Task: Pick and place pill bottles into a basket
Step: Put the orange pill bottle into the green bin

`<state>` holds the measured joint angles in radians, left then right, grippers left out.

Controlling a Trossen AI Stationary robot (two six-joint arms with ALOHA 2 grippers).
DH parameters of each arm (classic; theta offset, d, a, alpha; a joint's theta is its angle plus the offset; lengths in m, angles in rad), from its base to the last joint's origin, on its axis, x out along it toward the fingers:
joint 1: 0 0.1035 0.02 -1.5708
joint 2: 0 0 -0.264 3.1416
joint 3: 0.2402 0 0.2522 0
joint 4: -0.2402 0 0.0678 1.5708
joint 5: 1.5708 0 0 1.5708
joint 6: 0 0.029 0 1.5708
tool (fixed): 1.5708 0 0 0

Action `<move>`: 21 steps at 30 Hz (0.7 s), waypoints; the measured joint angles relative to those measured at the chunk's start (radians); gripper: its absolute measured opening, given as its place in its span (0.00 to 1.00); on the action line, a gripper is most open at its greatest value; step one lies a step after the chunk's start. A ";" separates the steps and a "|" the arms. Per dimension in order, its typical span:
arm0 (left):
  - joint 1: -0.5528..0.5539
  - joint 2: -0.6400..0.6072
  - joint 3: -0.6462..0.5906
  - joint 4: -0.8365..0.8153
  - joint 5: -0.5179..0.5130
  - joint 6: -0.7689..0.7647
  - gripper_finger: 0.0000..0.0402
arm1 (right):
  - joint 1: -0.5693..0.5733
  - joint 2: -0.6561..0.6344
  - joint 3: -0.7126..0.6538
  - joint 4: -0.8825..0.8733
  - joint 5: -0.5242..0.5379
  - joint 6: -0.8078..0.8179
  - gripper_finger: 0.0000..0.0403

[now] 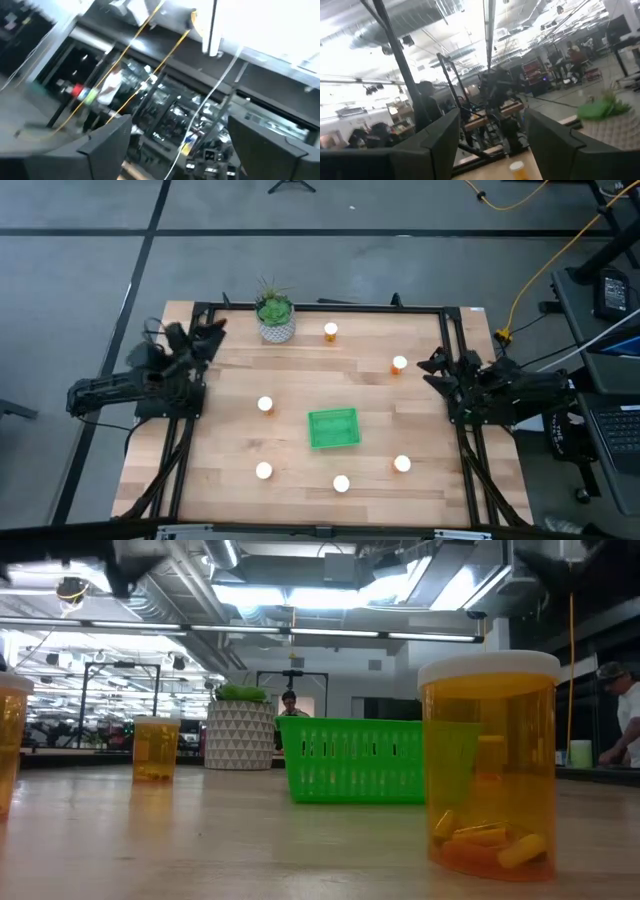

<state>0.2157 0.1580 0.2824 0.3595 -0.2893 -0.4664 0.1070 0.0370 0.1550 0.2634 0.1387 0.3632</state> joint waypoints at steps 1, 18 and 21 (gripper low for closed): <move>0.000 0.034 0.048 -0.014 0.013 0.025 0.84 | 0.000 0.023 0.054 -0.056 0.000 -0.016 0.55; -0.048 1.008 0.742 -0.556 0.203 0.376 0.93 | -0.144 0.927 1.099 -1.494 0.256 -0.221 0.55; -0.051 1.035 0.744 -0.629 0.184 0.358 0.93 | -0.225 0.957 1.106 -1.529 0.152 -0.261 0.55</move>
<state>0.1642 1.1929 1.0267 -0.2691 -0.1050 -0.1079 -0.1178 0.9943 1.2609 -1.2659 0.2906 0.1023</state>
